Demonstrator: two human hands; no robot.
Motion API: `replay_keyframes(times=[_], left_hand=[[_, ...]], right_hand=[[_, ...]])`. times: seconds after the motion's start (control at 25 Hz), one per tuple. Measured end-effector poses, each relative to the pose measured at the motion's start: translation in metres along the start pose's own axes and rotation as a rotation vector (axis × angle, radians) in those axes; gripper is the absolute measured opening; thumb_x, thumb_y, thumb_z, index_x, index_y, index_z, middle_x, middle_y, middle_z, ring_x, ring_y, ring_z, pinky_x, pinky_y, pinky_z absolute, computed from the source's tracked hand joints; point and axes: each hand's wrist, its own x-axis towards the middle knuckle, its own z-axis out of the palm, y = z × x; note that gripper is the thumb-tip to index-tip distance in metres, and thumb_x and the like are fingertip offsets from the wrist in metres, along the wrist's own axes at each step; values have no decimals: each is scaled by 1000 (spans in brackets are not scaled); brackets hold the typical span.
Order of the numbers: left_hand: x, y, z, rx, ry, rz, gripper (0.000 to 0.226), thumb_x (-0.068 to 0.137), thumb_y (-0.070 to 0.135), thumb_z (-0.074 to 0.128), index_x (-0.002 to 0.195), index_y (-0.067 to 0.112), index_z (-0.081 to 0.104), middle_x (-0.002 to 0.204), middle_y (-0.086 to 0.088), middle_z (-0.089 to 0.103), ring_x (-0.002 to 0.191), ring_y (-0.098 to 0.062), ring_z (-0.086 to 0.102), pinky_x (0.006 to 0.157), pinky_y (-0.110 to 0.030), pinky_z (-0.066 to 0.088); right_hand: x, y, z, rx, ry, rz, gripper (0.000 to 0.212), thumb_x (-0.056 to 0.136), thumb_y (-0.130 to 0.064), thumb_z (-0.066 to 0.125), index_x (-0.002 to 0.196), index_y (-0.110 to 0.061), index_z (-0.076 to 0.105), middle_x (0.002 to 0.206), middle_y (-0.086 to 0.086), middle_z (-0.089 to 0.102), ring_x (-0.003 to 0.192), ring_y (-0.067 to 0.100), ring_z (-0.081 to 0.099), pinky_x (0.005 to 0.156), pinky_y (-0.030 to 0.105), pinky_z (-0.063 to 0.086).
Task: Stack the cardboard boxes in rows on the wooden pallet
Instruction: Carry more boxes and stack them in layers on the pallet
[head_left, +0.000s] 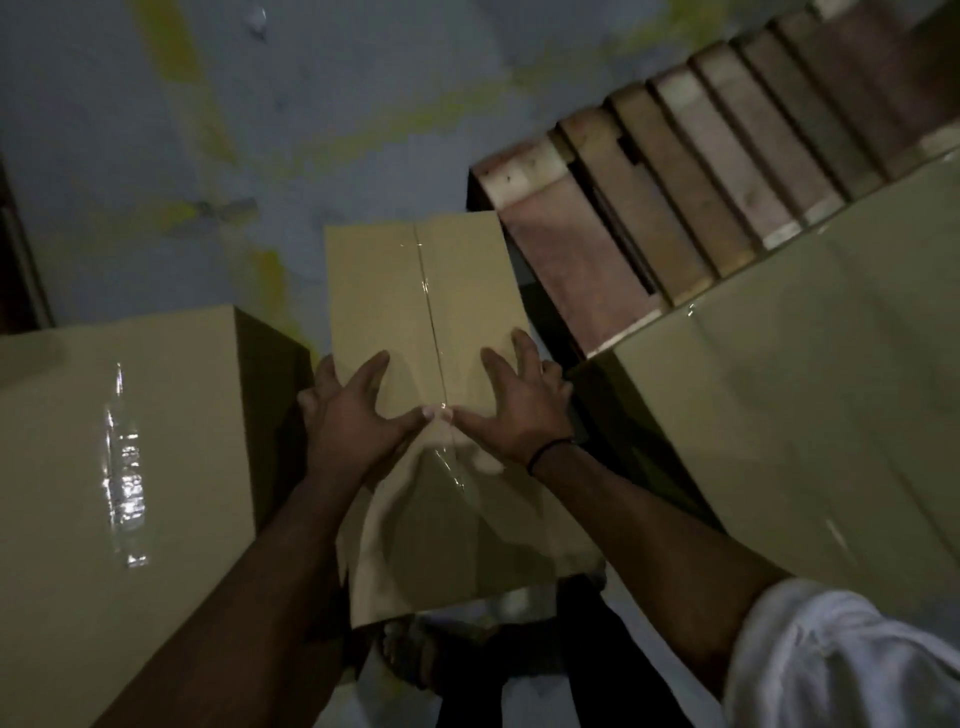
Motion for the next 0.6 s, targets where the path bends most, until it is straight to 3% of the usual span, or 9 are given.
replay_keyframes(times=[0.24, 0.4, 0.6], left_hand=[[19, 100, -80, -38, 172, 19, 91, 66, 65, 82, 147, 42, 45, 164, -10, 11, 145, -45, 14, 115, -56, 26], [45, 148, -103, -49, 282, 76, 96, 64, 65, 83, 148, 42, 43, 164, -7, 7, 143, -40, 14, 114, -54, 29], [103, 185, -88, -95, 203, 88, 107, 63, 66, 84, 153, 41, 31, 164, -7, -4, 145, -40, 8, 115, -53, 30]], right_hand=[[45, -24, -122, 18, 28, -150, 95, 75, -79, 60, 154, -38, 26, 167, -7, 1, 144, 43, 14, 115, 57, 20], [98, -19, -182, -8, 72, -233, 99, 70, -82, 61, 152, -41, 25, 167, -8, 1, 142, 46, 20, 115, 58, 26], [174, -1, -229, -146, 86, -287, 98, 71, -79, 65, 152, -38, 28, 167, -5, 4, 147, 41, 19, 117, 59, 22]])
